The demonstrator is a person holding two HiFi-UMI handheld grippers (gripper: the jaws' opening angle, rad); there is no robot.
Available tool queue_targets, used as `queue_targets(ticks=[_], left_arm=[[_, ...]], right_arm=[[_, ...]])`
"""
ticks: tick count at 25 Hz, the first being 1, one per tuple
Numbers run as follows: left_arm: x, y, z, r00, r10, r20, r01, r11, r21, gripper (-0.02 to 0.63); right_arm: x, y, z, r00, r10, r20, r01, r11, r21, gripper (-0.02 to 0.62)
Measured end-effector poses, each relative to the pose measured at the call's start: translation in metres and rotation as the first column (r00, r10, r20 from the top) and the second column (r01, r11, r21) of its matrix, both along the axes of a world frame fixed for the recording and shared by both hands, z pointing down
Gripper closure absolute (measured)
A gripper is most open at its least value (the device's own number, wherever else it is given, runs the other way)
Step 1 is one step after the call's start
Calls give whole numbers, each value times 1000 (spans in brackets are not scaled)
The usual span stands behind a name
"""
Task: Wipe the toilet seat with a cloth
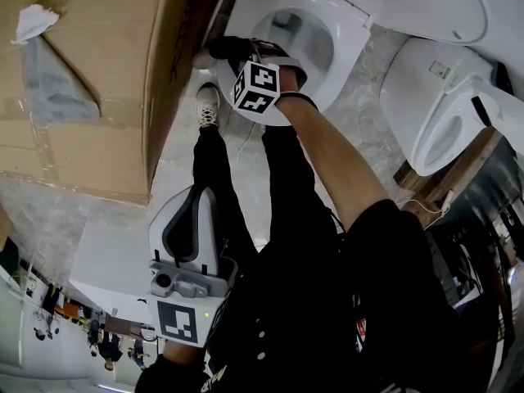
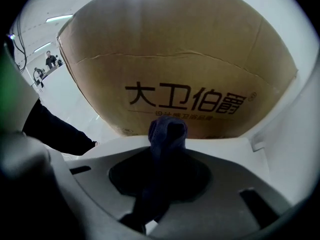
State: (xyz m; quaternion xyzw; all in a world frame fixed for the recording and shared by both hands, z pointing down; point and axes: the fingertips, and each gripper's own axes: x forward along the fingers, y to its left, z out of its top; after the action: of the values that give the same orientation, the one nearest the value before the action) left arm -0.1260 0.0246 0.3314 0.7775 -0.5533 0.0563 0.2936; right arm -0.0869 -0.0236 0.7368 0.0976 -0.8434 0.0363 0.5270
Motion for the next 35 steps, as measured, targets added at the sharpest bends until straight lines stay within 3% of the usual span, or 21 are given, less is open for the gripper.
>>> queue_targets(ticks=[5,10,20,35], left_arm=[[1,-3,3,1000,-3,-10,3,1000,-20,598],[-1,-12,1,1000,-5,-6,5,1000,-3,598],[-2,-16,3,1000,-4,-3,4,1000,-21,598],[0,-25,3,1000,-13,14,14,1000,-27,598]], right_arm=[[11,-35,-1,992,125,7,-125,992,-8,509],[16,-55,-2,990,138,4,-138,990,10,509],[24,-84,-5,968,247,29,-248,969,5,509],[41,-130,-14,896,436,79,-437,899,-13,509]])
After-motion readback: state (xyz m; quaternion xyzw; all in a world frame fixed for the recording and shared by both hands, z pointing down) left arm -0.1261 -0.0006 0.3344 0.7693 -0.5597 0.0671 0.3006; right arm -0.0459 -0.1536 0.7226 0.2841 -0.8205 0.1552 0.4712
